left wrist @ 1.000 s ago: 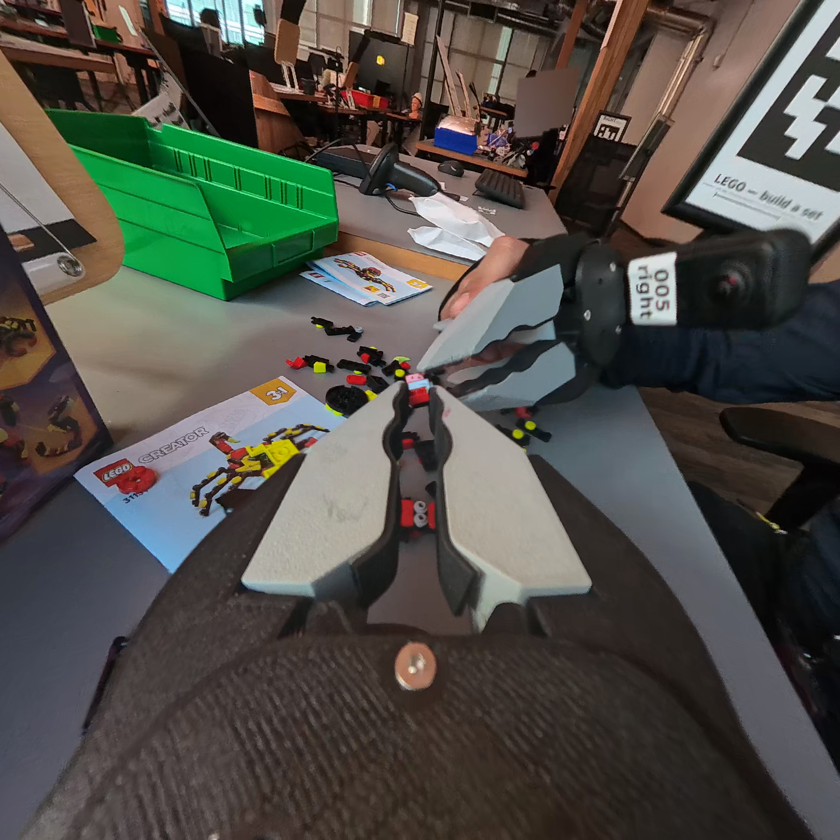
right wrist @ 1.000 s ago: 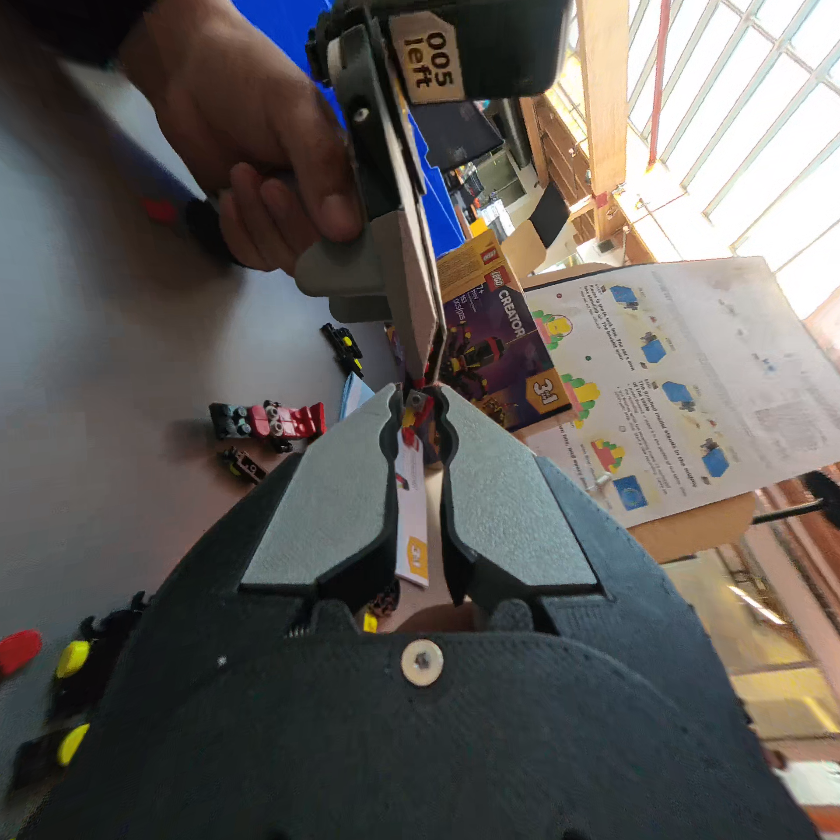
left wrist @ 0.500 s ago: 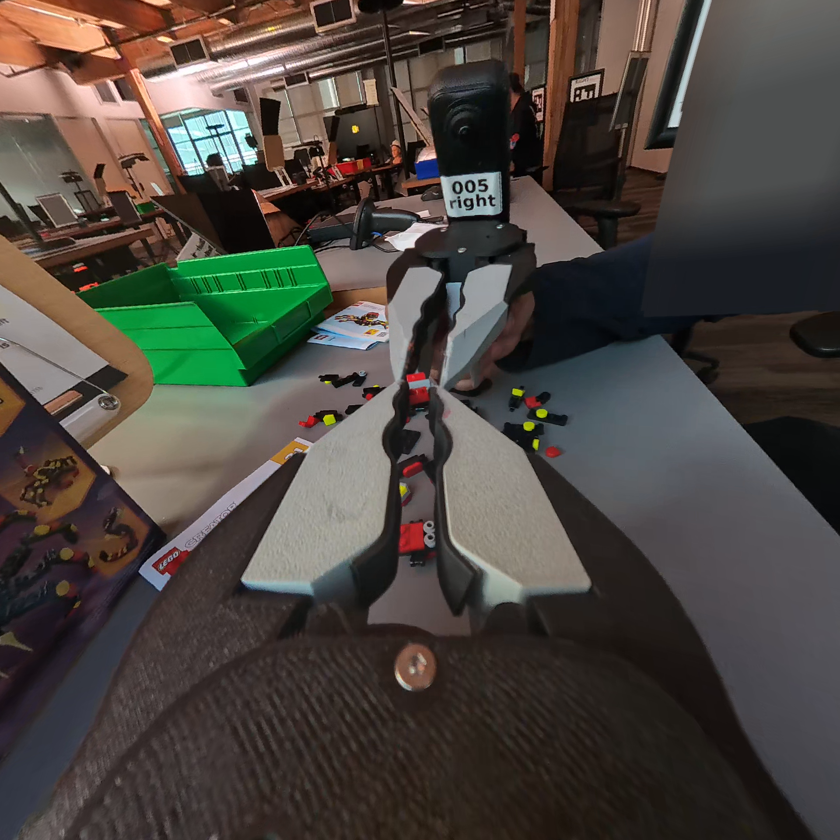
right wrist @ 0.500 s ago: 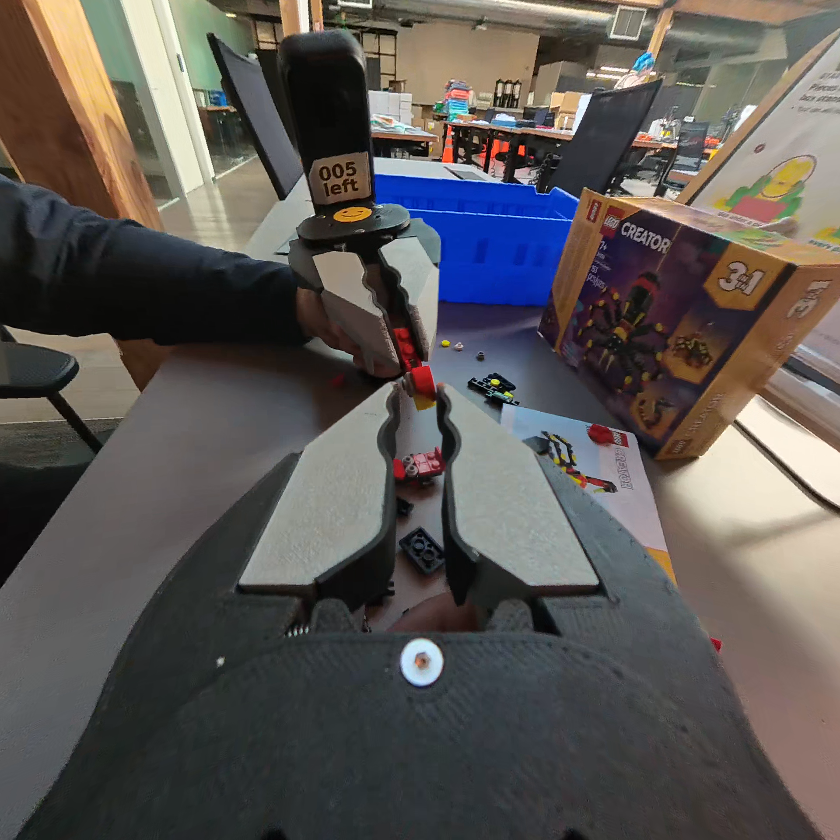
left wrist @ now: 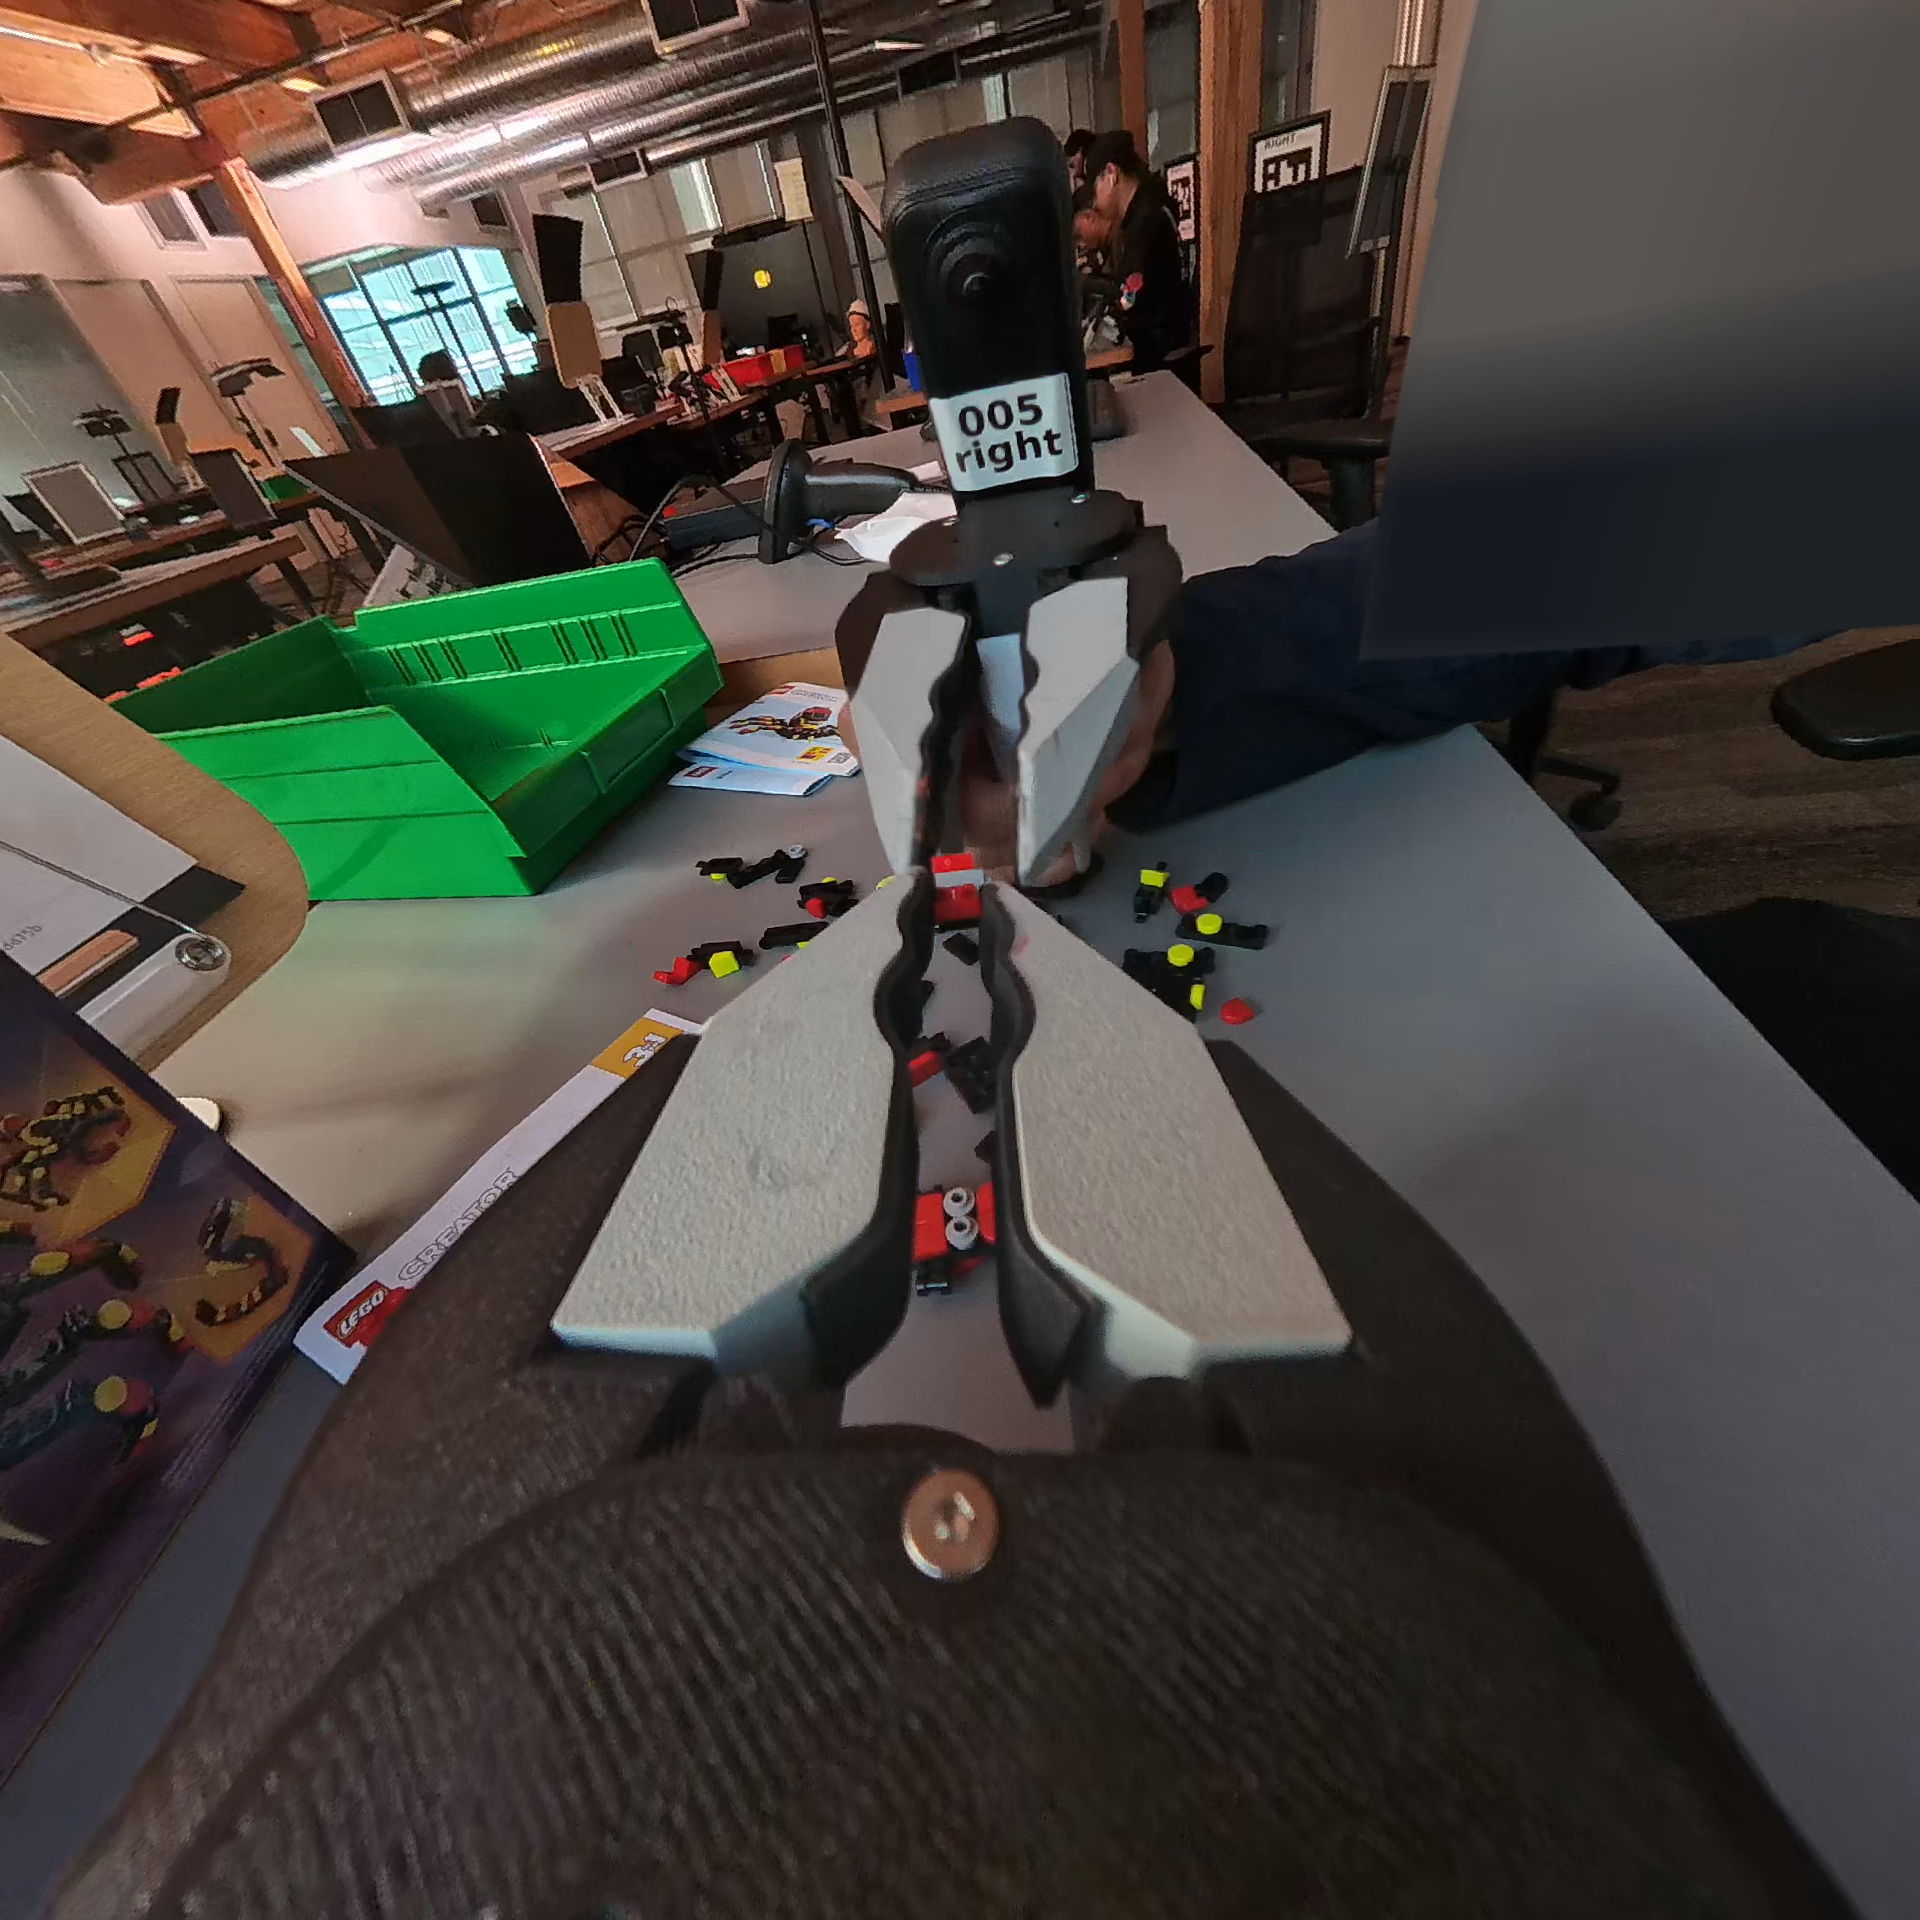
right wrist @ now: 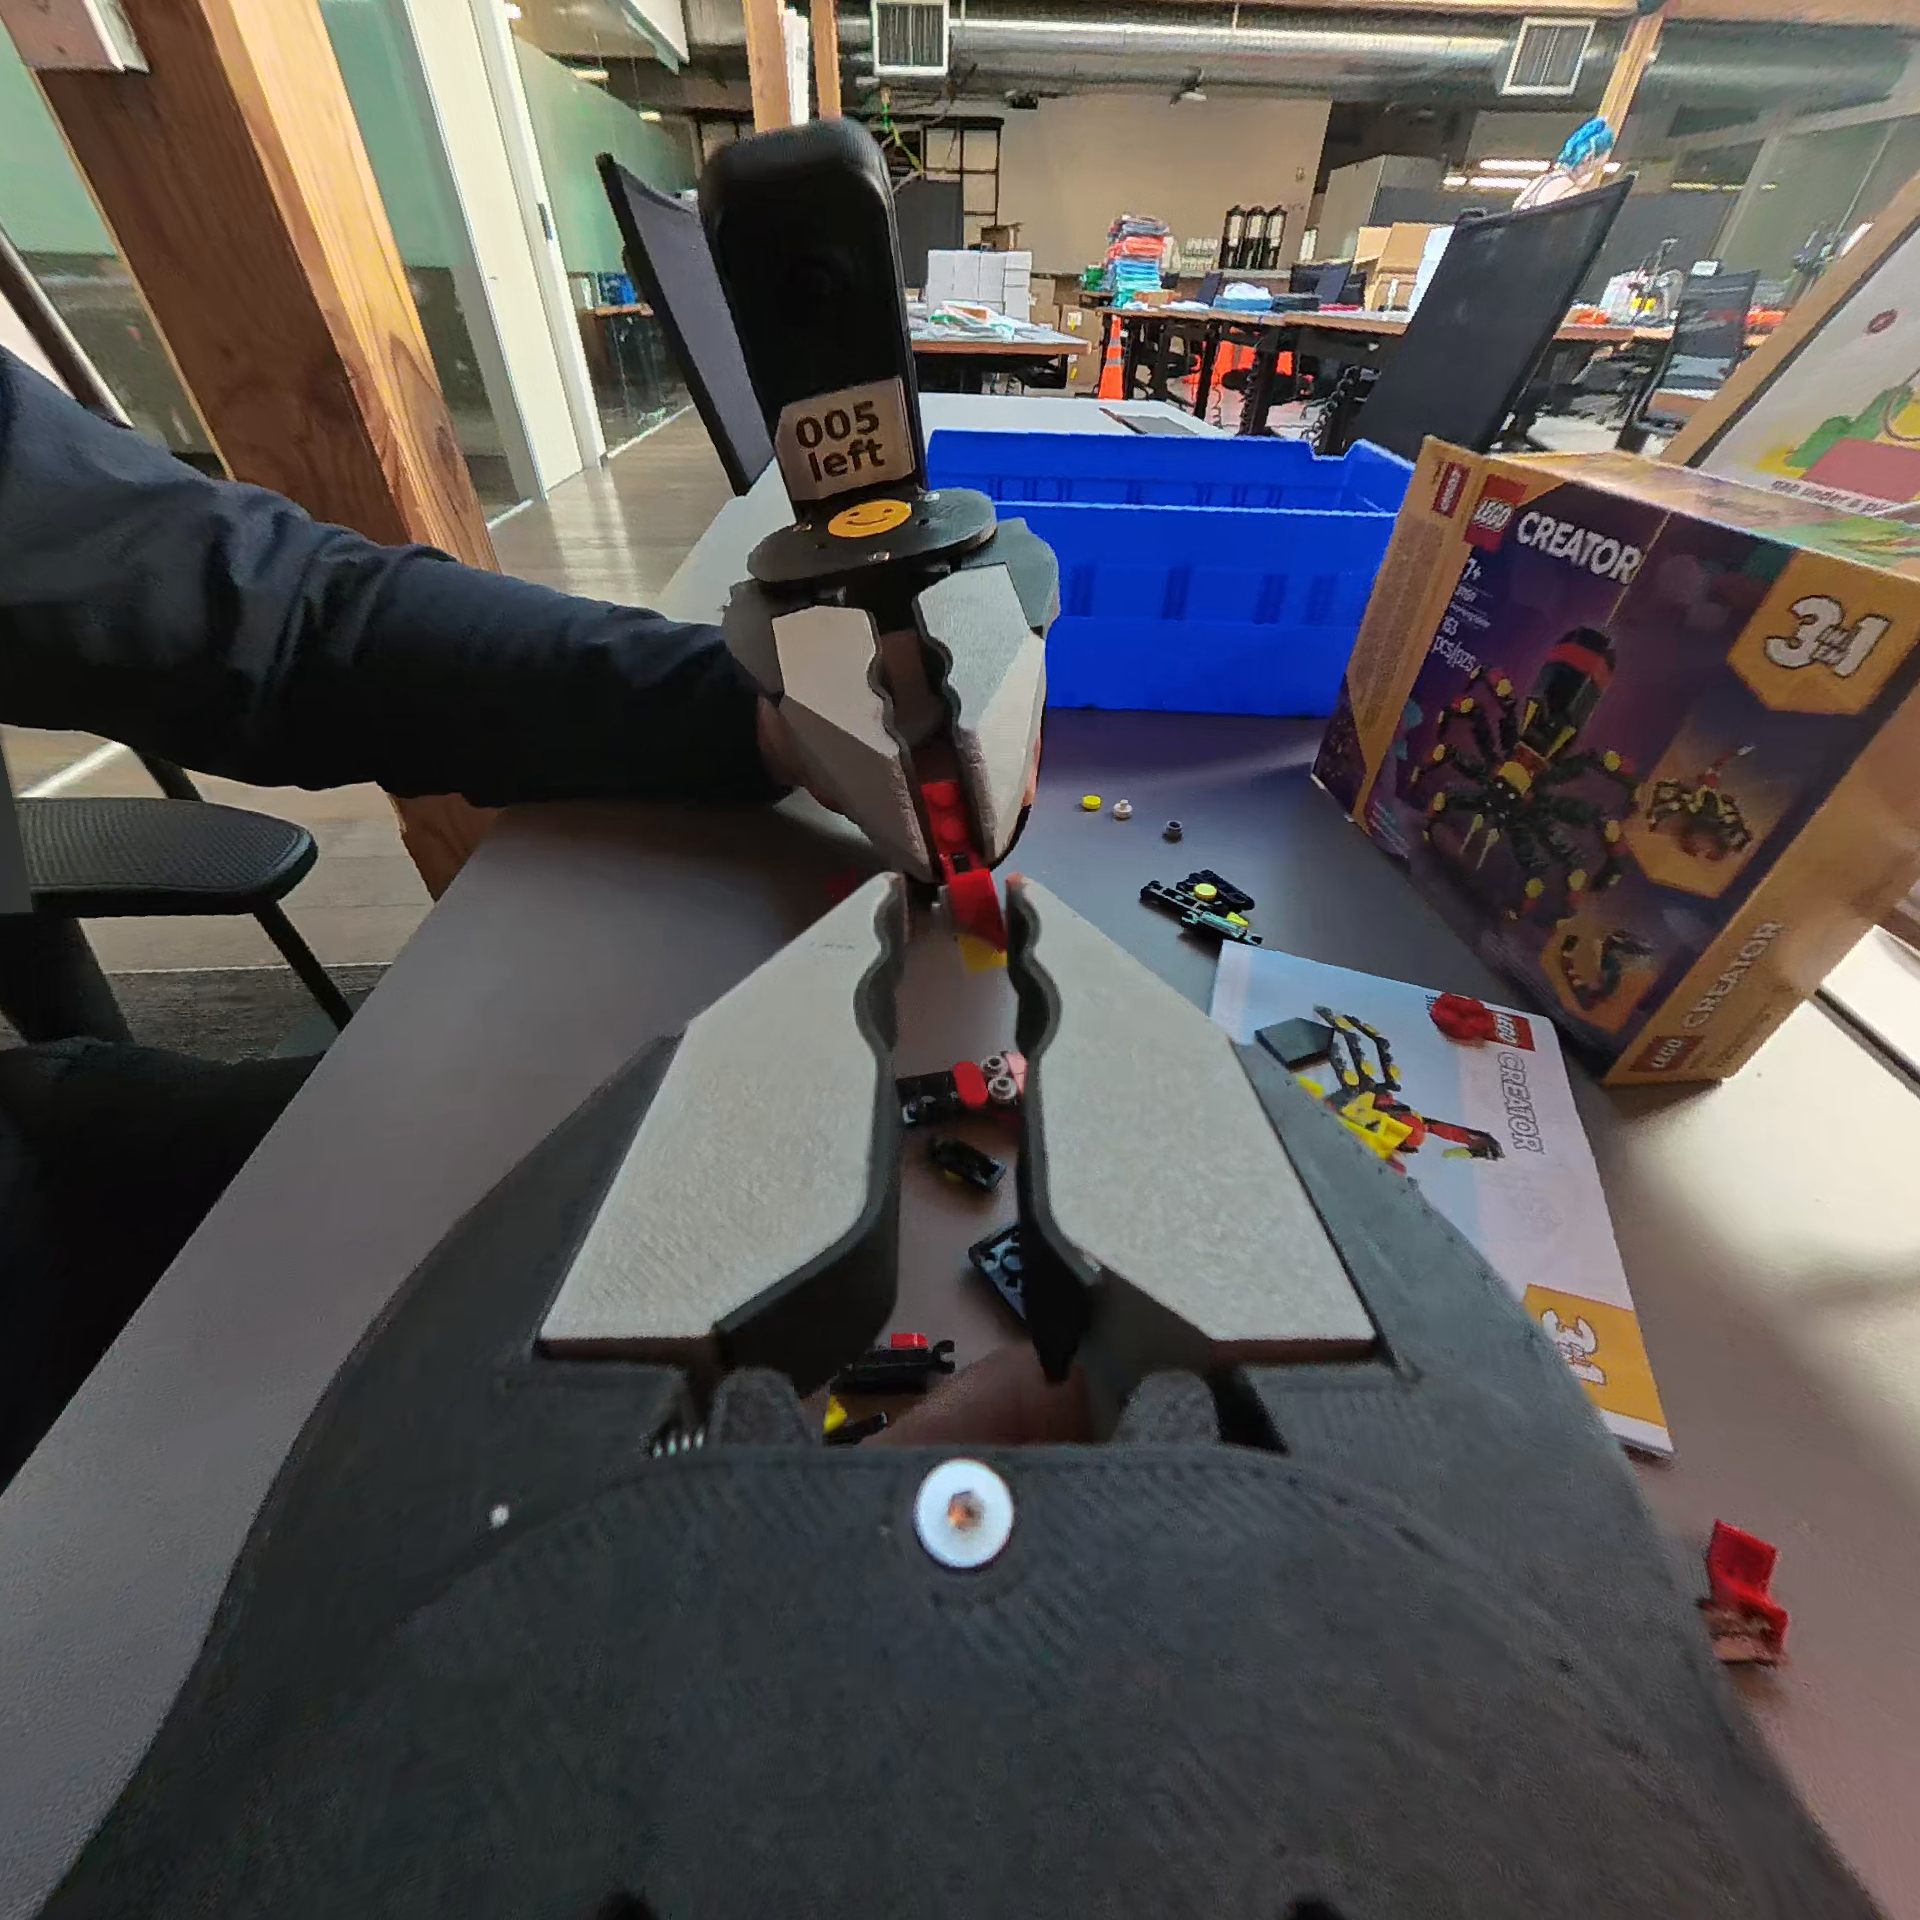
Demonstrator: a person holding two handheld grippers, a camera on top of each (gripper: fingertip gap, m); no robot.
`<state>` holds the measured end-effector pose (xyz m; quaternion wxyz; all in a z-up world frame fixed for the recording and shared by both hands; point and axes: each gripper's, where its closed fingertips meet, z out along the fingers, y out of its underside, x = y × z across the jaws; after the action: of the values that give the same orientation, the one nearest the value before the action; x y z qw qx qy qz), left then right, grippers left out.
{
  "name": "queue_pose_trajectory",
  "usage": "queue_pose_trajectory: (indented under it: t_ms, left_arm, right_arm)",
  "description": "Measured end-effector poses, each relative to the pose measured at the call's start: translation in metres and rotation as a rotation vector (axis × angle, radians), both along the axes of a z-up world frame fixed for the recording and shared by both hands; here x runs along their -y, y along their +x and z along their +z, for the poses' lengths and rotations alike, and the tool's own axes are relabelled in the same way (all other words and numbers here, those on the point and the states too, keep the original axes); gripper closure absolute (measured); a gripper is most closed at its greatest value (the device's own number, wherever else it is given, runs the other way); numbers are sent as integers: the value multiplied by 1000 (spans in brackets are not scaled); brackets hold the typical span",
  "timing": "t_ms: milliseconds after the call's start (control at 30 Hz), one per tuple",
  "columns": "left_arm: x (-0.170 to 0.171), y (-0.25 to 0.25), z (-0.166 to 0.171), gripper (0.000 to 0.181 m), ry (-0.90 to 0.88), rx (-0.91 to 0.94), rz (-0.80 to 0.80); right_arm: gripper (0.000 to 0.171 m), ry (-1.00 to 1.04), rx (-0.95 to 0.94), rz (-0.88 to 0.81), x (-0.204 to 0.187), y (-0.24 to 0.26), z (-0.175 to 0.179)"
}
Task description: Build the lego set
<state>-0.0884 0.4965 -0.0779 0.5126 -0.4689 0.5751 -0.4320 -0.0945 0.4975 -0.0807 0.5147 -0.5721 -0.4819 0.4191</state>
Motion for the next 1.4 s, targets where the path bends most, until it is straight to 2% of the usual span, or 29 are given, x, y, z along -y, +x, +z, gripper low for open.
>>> queue_pose_trajectory:
  t_ms: [167,233,333,367,467,533,667,733,800,867,967,1067,1167,1300,1400]
  left_arm:
    - [0,1,-1,176,1,-6,4]
    - [-10,0,-2,176,-41,-18,50]
    - [-62,-16,-7,176,-222,-25,309]
    - [-70,-23,-3,176,-293,15,317]
    - [-56,-32,22,176,-362,148,170]
    - [-49,-27,24,176,-370,143,136]
    - [-47,-13,-8,176,-319,-37,186]
    - [-42,-10,-16,177,-382,-91,162]
    - [-52,-13,-29,177,-455,-161,239]
    - [-49,-17,-48,176,-560,-271,236]
    - [-43,-20,-68,165,-648,-394,232]
    - [-42,-21,-70,165,-689,-405,222]
    - [-44,-24,-71,157,-708,-405,229]
    - [-51,-22,-56,158,-607,-315,248]
    - [-44,-15,-49,159,-572,-285,214]
  right_arm:
    - [161,99,42,-35,-2,-1,0]
    - [162,170,58,-99,-10,1,2]
    - [164,507,131,-261,-16,6,16]
    - [164,572,143,-267,-11,4,20]
    - [163,513,203,-193,-3,-3,7]
    - [163,512,242,-226,-14,1,-4]
    - [163,483,199,-249,-21,8,-1]
    - [163,471,205,-261,-25,11,-2]
    - [162,452,226,-281,-31,15,-6]
    - [162,420,248,-302,-38,18,-12]
    - [163,351,246,-283,-40,17,-18]
    - [162,340,248,-278,-39,17,-19]
    - [162,328,281,-249,-37,17,-26]
    - [162,290,231,-217,-34,15,-22]
    - [163,295,145,-177,-24,10,-11]
